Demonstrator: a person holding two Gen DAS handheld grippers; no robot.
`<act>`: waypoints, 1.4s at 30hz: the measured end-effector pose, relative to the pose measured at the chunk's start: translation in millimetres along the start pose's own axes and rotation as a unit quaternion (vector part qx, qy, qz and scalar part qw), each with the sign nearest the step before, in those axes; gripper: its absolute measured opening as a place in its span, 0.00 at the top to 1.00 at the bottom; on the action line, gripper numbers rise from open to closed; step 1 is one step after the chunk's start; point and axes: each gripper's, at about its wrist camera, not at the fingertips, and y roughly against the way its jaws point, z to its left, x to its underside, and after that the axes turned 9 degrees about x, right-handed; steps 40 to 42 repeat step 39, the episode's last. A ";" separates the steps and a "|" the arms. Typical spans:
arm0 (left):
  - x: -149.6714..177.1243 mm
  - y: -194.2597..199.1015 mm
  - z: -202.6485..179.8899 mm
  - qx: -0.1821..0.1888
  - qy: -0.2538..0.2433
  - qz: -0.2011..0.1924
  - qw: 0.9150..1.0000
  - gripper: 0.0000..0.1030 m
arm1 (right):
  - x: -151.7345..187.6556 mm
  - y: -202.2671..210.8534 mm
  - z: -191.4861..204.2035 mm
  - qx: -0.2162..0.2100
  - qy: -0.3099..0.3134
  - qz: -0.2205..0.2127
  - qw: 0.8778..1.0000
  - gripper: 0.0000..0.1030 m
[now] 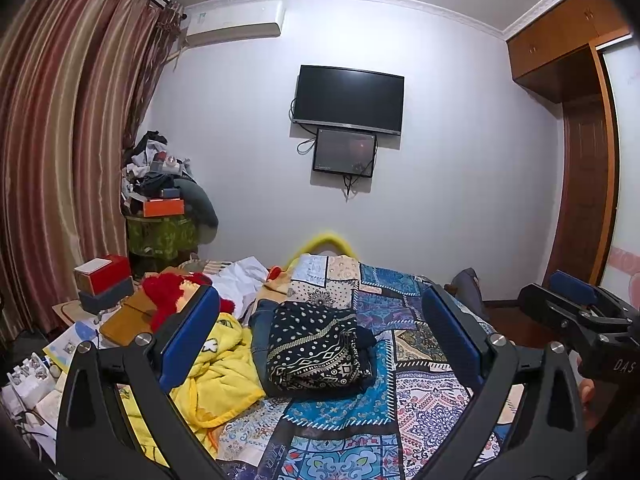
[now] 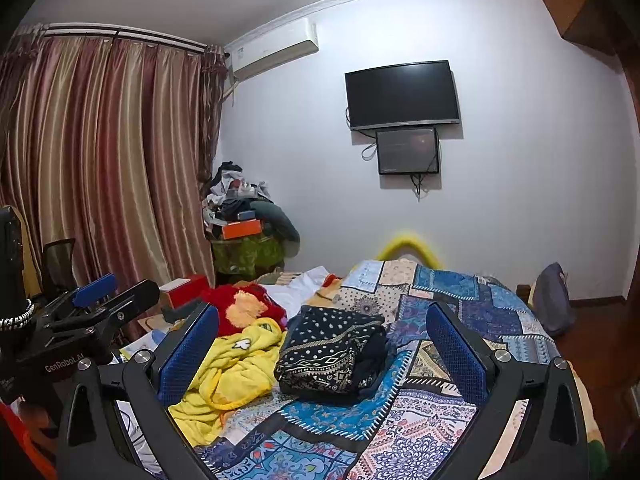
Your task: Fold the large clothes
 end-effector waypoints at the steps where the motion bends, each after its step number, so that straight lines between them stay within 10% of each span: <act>1: -0.2 0.0 0.9 0.001 0.000 0.001 1.000 0.01 | 0.2 0.4 0.4 0.002 0.002 -0.002 1.000 0.00; 42: 1.2 -6.0 -2.9 0.037 -0.016 0.014 0.999 0.01 | 5.3 -9.9 -5.4 0.027 -0.011 -0.001 1.000 0.00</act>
